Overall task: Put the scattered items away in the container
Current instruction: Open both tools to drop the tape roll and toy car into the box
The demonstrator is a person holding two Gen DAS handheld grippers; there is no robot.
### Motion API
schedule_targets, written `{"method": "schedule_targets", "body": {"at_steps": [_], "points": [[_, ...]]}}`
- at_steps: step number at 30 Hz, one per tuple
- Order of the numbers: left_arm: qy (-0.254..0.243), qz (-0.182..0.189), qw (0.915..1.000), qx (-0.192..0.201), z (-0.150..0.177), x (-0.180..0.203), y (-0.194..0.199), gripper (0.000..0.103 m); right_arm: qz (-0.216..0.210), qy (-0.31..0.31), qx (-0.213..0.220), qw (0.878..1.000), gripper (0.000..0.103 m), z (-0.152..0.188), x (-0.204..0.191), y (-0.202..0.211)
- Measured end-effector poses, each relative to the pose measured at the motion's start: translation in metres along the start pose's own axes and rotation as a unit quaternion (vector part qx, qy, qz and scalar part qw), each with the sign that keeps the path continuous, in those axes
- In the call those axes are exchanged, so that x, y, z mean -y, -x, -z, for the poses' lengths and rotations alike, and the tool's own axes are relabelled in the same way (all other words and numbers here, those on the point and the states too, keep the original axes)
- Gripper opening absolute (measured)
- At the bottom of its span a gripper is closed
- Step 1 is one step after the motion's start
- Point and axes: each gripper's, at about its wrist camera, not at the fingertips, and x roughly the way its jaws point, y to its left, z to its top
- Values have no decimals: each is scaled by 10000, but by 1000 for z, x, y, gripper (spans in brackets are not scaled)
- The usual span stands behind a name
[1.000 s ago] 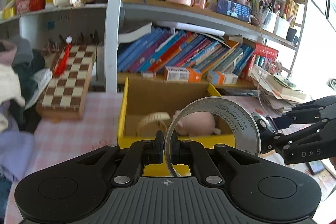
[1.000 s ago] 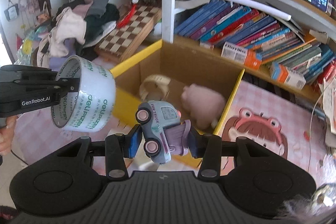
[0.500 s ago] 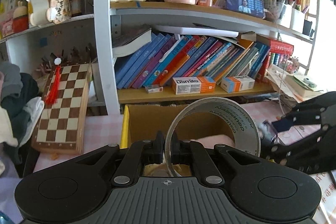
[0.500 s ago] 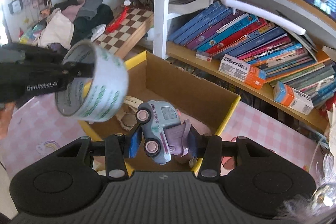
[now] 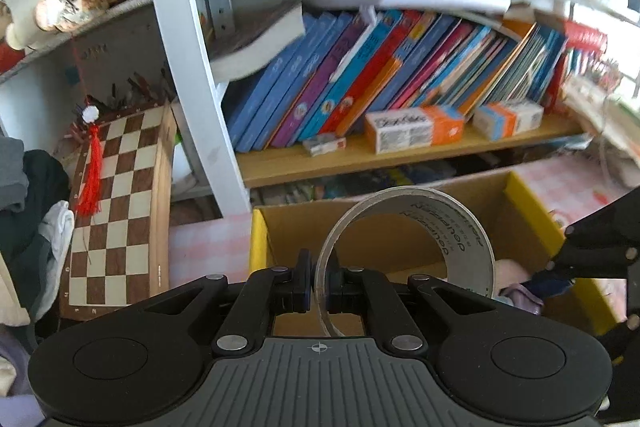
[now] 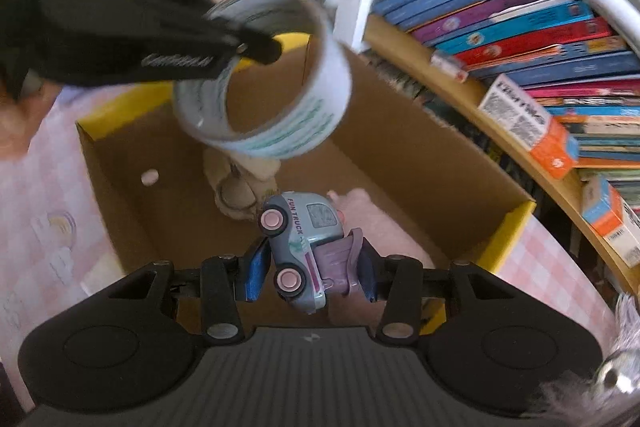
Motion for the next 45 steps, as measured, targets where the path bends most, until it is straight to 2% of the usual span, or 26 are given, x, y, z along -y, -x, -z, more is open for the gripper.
{"method": "schedule_targets", "body": {"at_steps": [7,15,21,29,30,32,33,34,37,41,45], "points": [[-140,-127,9990,-411,2,5,-37,5,-134,490,-232,9984,43,-7,1,-23],[-428,-64,9964,-731,0,14,-50,7,-317,1030,-429,9932,43,-10,-12,-38],[-475,-87,9943,-953,1,15,-56,11,-504,902,-675,9924,43,-10,-13,-52],[-559,-76,9922,-1108,0,18,-61,15,-561,876,-708,9921,44,-11,-13,-53],[-578,-74,9921,-1109,1,19,-61,18,-556,882,-712,9920,44,-11,-13,-53],[-668,-98,9918,-1087,1,22,-60,34,-554,883,-711,9920,44,-11,-13,-53],[-708,-101,9917,-1066,1,24,-60,59,-554,877,-710,9921,44,-11,-14,-53],[-748,-74,9919,-1025,0,25,-58,71,-564,864,-698,9922,44,-11,-13,-53],[-818,-91,9931,-835,0,31,-51,79,-605,772,-667,9929,48,-13,-10,-52],[-783,-66,9948,-643,-3,33,-37,81,-584,671,-499,9948,54,-15,-7,-39],[-759,-29,9964,-382,-6,32,-18,82,-395,525,-167,9977,75,-18,0,-17]]}}
